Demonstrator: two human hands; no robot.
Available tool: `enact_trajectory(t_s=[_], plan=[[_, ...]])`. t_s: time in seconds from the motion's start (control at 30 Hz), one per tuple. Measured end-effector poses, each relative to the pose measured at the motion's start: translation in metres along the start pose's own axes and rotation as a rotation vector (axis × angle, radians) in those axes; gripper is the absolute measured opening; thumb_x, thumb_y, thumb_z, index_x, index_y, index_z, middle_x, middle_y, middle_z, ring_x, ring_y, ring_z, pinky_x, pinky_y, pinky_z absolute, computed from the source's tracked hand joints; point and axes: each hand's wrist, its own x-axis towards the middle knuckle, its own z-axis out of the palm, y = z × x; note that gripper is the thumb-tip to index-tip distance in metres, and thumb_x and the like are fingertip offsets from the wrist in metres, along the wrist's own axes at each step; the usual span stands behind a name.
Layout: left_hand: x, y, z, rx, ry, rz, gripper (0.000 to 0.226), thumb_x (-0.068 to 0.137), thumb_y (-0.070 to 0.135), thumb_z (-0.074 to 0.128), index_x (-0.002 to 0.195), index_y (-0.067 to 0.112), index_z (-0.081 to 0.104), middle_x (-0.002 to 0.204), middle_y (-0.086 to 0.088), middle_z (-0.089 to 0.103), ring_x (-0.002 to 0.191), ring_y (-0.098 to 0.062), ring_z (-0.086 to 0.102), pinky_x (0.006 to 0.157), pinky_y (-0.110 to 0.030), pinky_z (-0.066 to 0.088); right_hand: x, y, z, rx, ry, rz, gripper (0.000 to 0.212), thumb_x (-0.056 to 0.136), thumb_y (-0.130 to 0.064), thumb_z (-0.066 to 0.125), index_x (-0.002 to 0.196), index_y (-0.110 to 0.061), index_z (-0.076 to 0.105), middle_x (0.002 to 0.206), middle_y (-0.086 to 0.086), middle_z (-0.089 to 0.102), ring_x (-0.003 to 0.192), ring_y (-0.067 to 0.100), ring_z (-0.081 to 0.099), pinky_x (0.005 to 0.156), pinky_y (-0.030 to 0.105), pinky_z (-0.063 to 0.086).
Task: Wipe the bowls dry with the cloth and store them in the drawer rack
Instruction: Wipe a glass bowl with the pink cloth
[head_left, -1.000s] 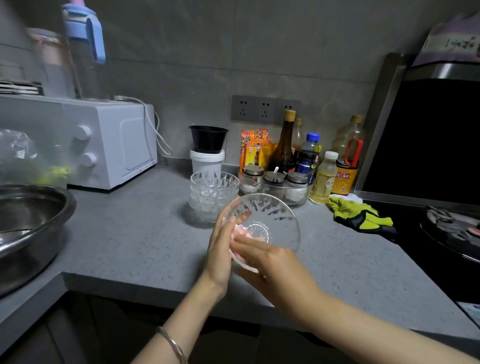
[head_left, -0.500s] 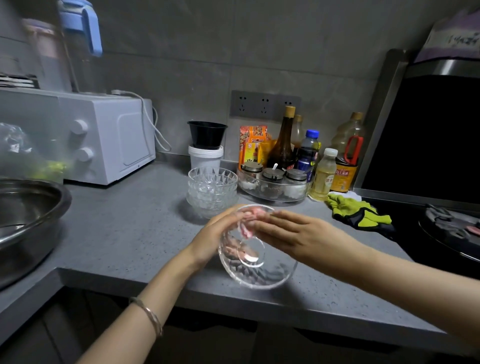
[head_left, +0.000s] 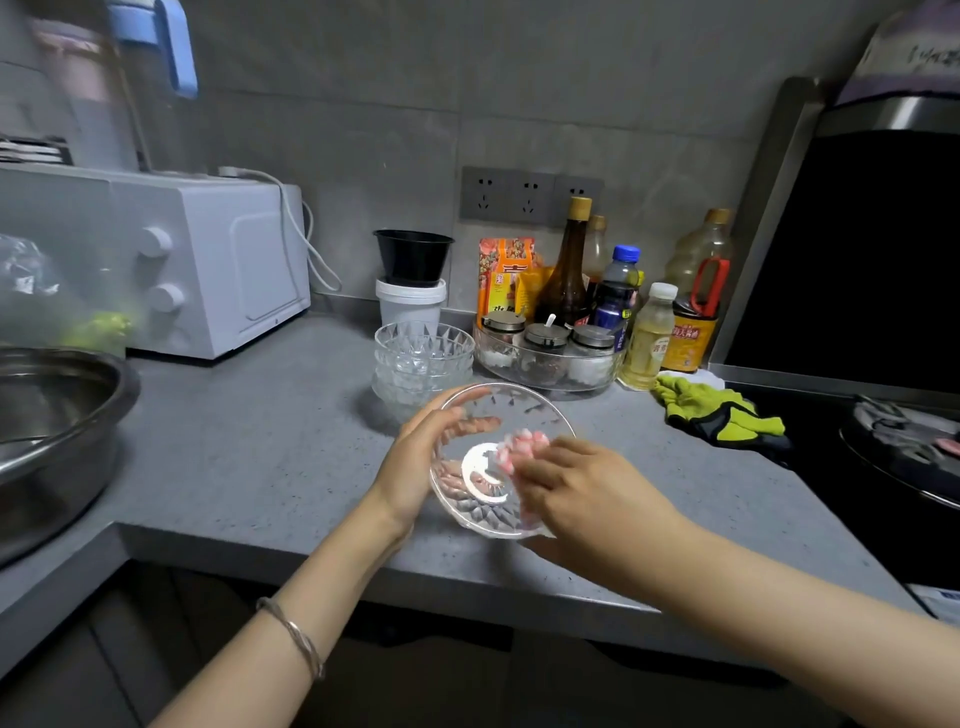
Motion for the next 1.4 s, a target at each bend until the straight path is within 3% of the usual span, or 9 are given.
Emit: enact_trajectory(t_s=[0.1,0.23,0.37,0.5,0.63,0.8,0.97,1.23,1.4], plan=[[-0.001,-0.003,0.003,-0.041,-0.013,-0.031,0.031,0.098,0.014,0.036,0.115,0.017,0.062,0.126,-0.014,0.061,0.109,-0.026,0.062,0.064,-0.026,0.056,-0.002,-0.005,0.002,0.321,0.015,-0.078,0.032,0.074,-0.034,0.068,0.103,-0.022,0.073,0.111,-0.003,0.070,0.100,0.014,0.067,0.089,0.027,0.051],[-0.004,-0.003,0.001,-0.026,-0.078,-0.081,0.034,0.095,0.016,0.039,0.116,0.020,0.064,0.118,-0.015,0.066,0.112,-0.027,0.061,0.084,-0.037,0.055,-0.004,0.004,0.012,0.061,0.084,-0.047,0.067,0.079,-0.066,0.039,0.128,-0.024,0.058,0.133,-0.003,0.057,0.123,0.013,0.054,0.104,0.042,0.035],[-0.004,-0.001,-0.002,0.017,-0.089,-0.142,0.031,0.094,0.023,0.043,0.118,0.025,0.063,0.124,-0.010,0.063,0.117,-0.026,0.058,0.083,-0.049,0.055,-0.006,0.007,0.005,0.016,0.023,-0.002,0.056,0.060,-0.054,0.075,0.106,-0.023,0.073,0.110,-0.003,0.071,0.100,0.017,0.068,0.077,0.032,0.058],[-0.006,-0.006,-0.004,-0.042,-0.108,-0.188,0.034,0.095,0.025,0.040,0.124,0.022,0.059,0.116,-0.017,0.067,0.110,-0.036,0.062,0.095,-0.062,0.044,-0.012,0.001,0.003,0.320,0.022,-0.052,0.020,0.073,-0.027,0.074,0.094,-0.026,0.074,0.092,-0.006,0.073,0.081,0.021,0.069,0.055,0.034,0.056],[-0.006,-0.003,-0.003,-0.006,-0.113,-0.123,0.044,0.084,0.033,0.050,0.128,0.033,0.052,0.130,-0.011,0.059,0.116,-0.029,0.059,0.096,-0.048,0.049,-0.016,0.004,-0.005,0.359,0.151,-0.051,0.021,0.070,-0.021,0.080,0.089,-0.027,0.072,0.084,-0.010,0.070,0.076,0.015,0.065,0.050,0.026,0.051],[-0.014,-0.003,-0.003,0.582,0.004,0.504,0.043,0.093,0.054,0.034,0.088,0.029,0.068,0.113,0.014,0.061,0.122,-0.003,0.047,0.101,-0.016,0.032,-0.018,0.003,-0.014,0.466,0.181,0.004,0.005,0.082,-0.029,0.067,0.085,-0.024,0.068,0.079,-0.012,0.067,0.075,0.010,0.058,0.057,0.021,0.043],[-0.016,-0.013,-0.003,0.705,0.138,0.844,0.047,0.098,0.052,0.035,0.060,0.024,0.042,0.062,0.009,0.041,0.070,-0.007,0.049,0.077,-0.025,0.036,-0.021,-0.004,-0.018,0.814,0.171,0.184,0.013,0.076,-0.021,0.078,0.086,-0.022,0.071,0.083,-0.009,0.069,0.078,0.004,0.063,0.069,0.033,0.052],[-0.024,-0.016,0.014,0.157,0.227,0.471,0.052,0.082,0.039,0.054,0.040,0.018,0.031,0.039,0.010,0.025,0.040,-0.002,0.020,0.046,-0.019,0.023,-0.020,0.005,-0.035,1.548,-0.148,0.300,0.038,0.093,-0.029,0.047,0.105,0.000,0.069,0.105,0.005,0.072,0.100,0.013,0.067,0.089,0.014,0.046],[-0.025,-0.020,0.018,0.132,0.244,0.444,0.054,0.081,0.041,0.054,0.039,0.019,0.028,0.039,0.014,0.024,0.039,-0.004,0.019,0.047,-0.015,0.027,-0.013,0.009,-0.039,1.418,0.363,0.535,0.042,0.091,-0.034,0.040,0.098,-0.007,0.072,0.100,-0.018,0.071,0.092,-0.007,0.064,0.071,0.004,0.045]])
